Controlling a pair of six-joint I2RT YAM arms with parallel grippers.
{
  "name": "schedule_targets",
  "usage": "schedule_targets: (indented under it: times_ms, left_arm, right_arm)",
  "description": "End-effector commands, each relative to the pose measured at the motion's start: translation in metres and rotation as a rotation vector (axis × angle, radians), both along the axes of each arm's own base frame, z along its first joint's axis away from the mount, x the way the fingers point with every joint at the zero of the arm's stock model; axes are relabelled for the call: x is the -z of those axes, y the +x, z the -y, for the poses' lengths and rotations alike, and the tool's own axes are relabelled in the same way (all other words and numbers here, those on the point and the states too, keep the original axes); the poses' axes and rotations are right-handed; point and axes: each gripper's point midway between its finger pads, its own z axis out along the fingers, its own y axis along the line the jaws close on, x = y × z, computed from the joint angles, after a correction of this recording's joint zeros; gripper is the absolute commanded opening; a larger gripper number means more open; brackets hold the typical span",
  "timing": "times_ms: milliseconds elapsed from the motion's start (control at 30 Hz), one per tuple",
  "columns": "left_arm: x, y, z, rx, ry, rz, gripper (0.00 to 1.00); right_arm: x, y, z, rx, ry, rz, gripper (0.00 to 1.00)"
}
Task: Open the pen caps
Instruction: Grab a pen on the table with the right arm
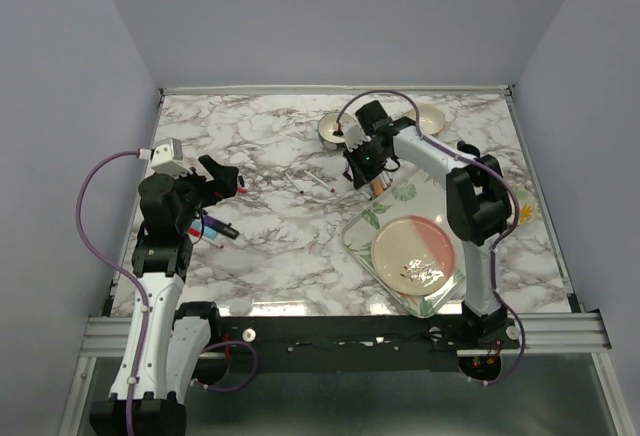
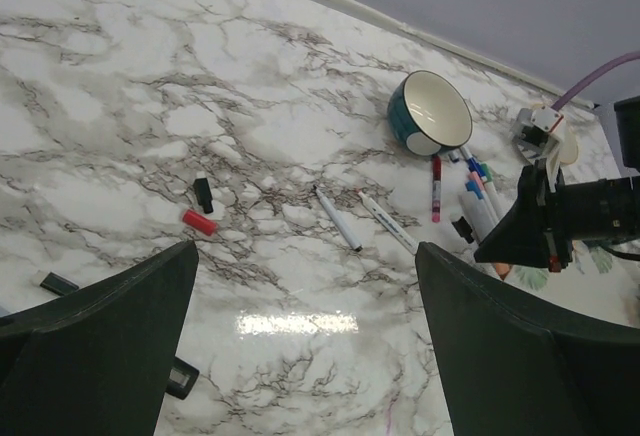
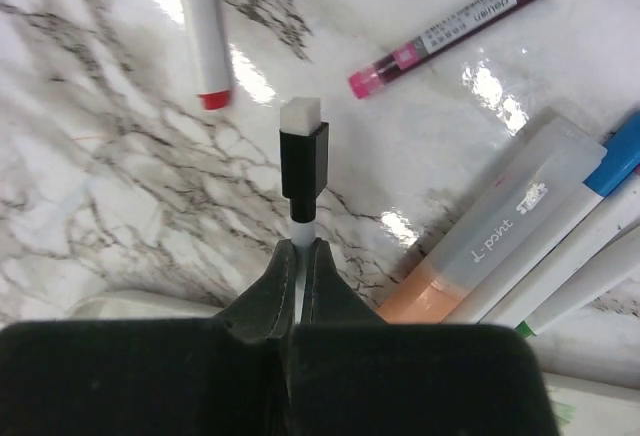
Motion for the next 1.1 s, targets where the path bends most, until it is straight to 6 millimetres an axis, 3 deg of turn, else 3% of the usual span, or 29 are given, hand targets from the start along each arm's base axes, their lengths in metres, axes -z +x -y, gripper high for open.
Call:
schedule_targets:
  times_ms: [0, 333, 633, 700, 733, 800, 833, 867, 1067]
  left_arm:
    - [-0.003, -0.001, 0.016, 0.106, -0.012, 0.034, 0.99]
    - [-0.010, -0.007, 0.049, 0.301, -0.066, 0.083, 0.99]
    - [-0.006, -0.007, 0.067, 0.371, -0.223, 0.064, 0.99]
    - [-0.013, -0.007, 0.076, 0.414, -0.302, 0.102, 0.99]
    - [0.002, -0.010, 0.080, 0.409, -0.395, 0.058, 0.99]
    - [0.005, -0.010, 0.087, 0.414, -0.453, 0.088, 0.99]
    - [0.022, -0.011, 0.085, 0.390, -0.478, 0.058, 0.99]
    - [0.026, -0.016, 0.096, 0.412, -0.501, 0.034, 0.99]
    - [0.034, -0.032, 0.129, 0.408, -0.506, 0.019, 0.98]
  right_arm:
    - [-0.050, -0.011, -0.024, -0.103, 0.171, 0.053, 0.01]
    - [-0.106, -0.068, -0.046, -0.329, 0.438, 0.015, 0.01]
    - [-0.141, -0.099, -0.048, -0.409, 0.563, 0.021, 0.00]
    - [-0.145, -0.103, -0.048, -0.415, 0.579, 0.031, 0.00]
    - [-0.142, -0.109, -0.047, -0.416, 0.589, 0.013, 0.01]
    - [-0.148, -0.113, -0.048, -0.421, 0.613, 0.030, 0.01]
    - [-0.148, -0.116, -0.048, -0.424, 0.625, 0.028, 0.01]
    - [-0.145, -0.121, -0.045, -0.416, 0.630, 0.013, 0.01]
    - [-0.141, -0.128, -0.048, -0.426, 0.663, -0.027, 0.01]
